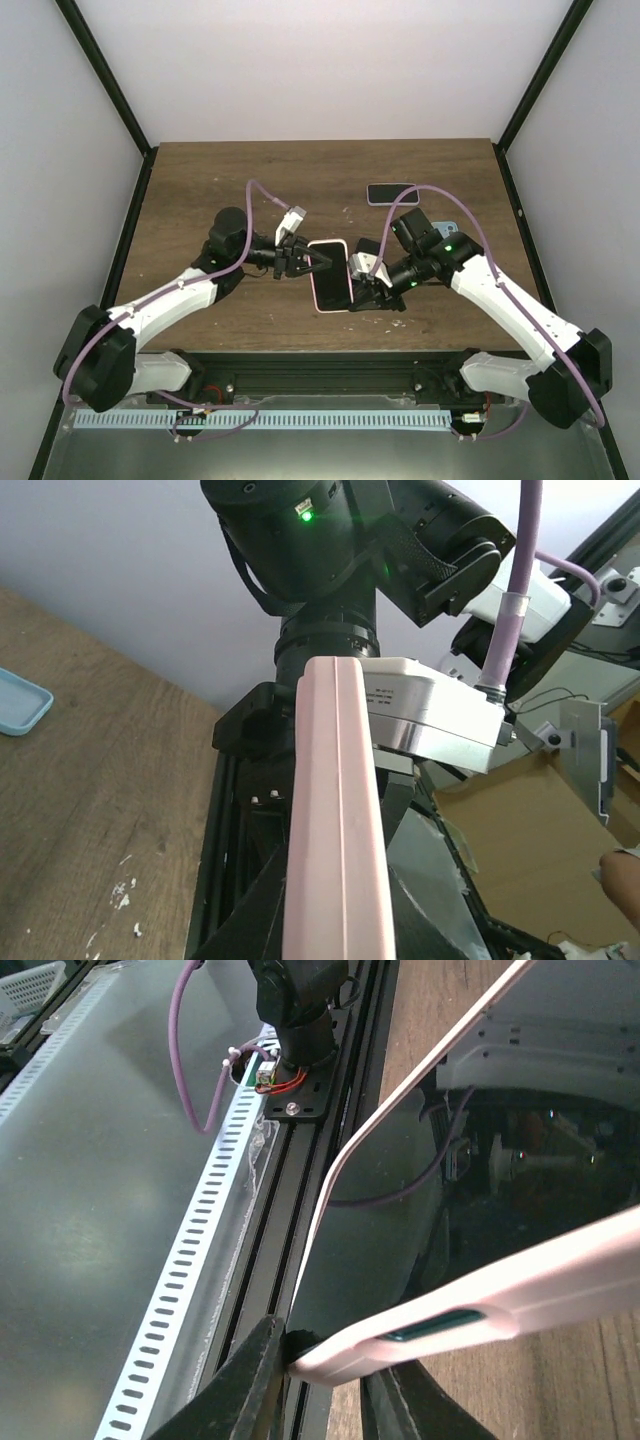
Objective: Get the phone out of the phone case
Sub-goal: Remove the phone case from the phone.
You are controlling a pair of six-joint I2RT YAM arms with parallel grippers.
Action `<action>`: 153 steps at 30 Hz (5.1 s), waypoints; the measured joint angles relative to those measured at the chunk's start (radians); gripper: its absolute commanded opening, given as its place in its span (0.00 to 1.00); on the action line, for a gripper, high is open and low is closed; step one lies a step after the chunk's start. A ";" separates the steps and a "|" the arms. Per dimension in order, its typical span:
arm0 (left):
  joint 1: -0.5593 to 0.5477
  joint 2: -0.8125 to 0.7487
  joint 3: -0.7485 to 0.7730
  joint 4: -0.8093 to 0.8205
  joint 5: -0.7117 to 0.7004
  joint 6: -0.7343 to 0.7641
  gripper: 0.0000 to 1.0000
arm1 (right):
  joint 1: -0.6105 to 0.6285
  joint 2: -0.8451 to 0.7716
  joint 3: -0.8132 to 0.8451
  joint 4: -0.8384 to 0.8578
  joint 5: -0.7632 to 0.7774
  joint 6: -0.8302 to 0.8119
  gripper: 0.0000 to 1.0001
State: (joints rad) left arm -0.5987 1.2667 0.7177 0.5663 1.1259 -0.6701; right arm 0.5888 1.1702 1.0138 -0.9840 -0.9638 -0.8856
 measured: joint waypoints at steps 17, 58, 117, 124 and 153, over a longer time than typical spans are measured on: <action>0.018 0.120 0.000 0.247 0.058 -0.151 0.00 | 0.002 -0.043 -0.056 0.117 0.029 0.029 0.20; 0.052 0.171 0.019 0.205 -0.022 -0.214 0.00 | -0.033 0.024 -0.081 0.310 0.148 0.119 0.25; -0.048 0.058 -0.137 0.066 -0.529 -0.080 0.73 | -0.207 0.196 -0.276 1.006 -0.306 1.004 0.01; -0.058 -0.156 -0.157 -0.279 -0.878 0.002 0.73 | -0.199 0.238 -0.277 1.046 -0.158 1.040 0.01; -0.453 0.026 -0.026 -0.654 -1.421 0.044 0.59 | -0.083 0.529 0.037 0.467 0.583 1.461 0.01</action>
State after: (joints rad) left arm -1.0519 1.2930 0.6918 -0.0879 -0.2955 -0.6258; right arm 0.5056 1.6993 1.0512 -0.5171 -0.3809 0.5755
